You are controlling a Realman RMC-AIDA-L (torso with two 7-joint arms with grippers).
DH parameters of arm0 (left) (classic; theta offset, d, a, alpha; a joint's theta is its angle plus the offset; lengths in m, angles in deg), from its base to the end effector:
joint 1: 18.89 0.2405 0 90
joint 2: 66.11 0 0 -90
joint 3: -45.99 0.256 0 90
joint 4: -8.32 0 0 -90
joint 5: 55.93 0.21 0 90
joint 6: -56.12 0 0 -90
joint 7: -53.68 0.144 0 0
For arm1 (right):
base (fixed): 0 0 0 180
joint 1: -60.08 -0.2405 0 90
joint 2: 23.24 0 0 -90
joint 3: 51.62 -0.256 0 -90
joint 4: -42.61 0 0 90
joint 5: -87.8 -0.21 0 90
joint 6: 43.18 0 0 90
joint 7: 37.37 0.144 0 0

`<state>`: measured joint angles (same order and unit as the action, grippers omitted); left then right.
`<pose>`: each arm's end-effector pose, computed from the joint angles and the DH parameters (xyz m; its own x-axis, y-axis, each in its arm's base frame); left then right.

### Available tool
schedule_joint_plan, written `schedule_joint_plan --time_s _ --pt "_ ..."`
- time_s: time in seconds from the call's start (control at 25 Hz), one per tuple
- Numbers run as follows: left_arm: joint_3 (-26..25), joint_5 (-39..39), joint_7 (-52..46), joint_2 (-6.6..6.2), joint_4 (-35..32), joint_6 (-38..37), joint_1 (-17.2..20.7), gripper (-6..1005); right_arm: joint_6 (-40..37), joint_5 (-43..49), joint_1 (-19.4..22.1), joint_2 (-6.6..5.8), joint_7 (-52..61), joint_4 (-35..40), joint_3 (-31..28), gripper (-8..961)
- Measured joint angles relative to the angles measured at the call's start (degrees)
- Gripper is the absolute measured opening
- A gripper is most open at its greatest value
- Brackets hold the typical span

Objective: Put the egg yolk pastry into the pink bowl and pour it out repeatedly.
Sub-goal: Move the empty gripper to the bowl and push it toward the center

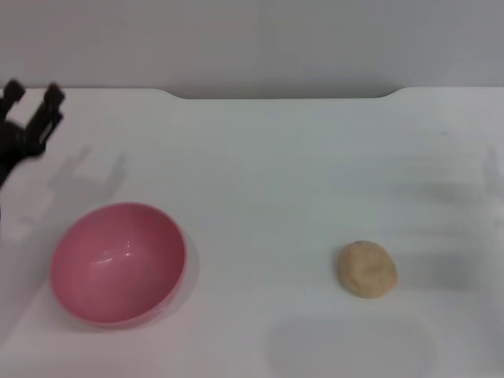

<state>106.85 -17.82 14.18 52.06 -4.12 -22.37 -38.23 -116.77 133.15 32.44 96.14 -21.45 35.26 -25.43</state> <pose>-0.3275 0.3078 0.0224 0.5076 -0.0738 0.8584 0.7798 -0.3844 -0.4941 0.3513 0.3155 -0.0007 0.5756 0.0514 -0.8161 -0.8176 0.0179 -0.5756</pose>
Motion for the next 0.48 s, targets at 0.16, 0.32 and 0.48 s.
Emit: schedule_joint_plan --time_s 0.16,0.32,0.48 --pt "4.3 3.8 -13.5 -0.74 -14.7 17.8 -1.6 649 0.0 0.0 -0.1 -0.02 0.0 -0.2 0.0 461" --pt "9.5 15.7 -31.9 -2.72 -27.1 33.1 -3.6 649 0.0 0.0 -0.1 -0.03 0.0 -0.1 0.0 459" --pt "11.9 44.1 -64.8 -6.80 -38.3 35.9 -6.9 648 0.2 0.0 -0.2 -0.03 0.0 -0.1 0.0 456"
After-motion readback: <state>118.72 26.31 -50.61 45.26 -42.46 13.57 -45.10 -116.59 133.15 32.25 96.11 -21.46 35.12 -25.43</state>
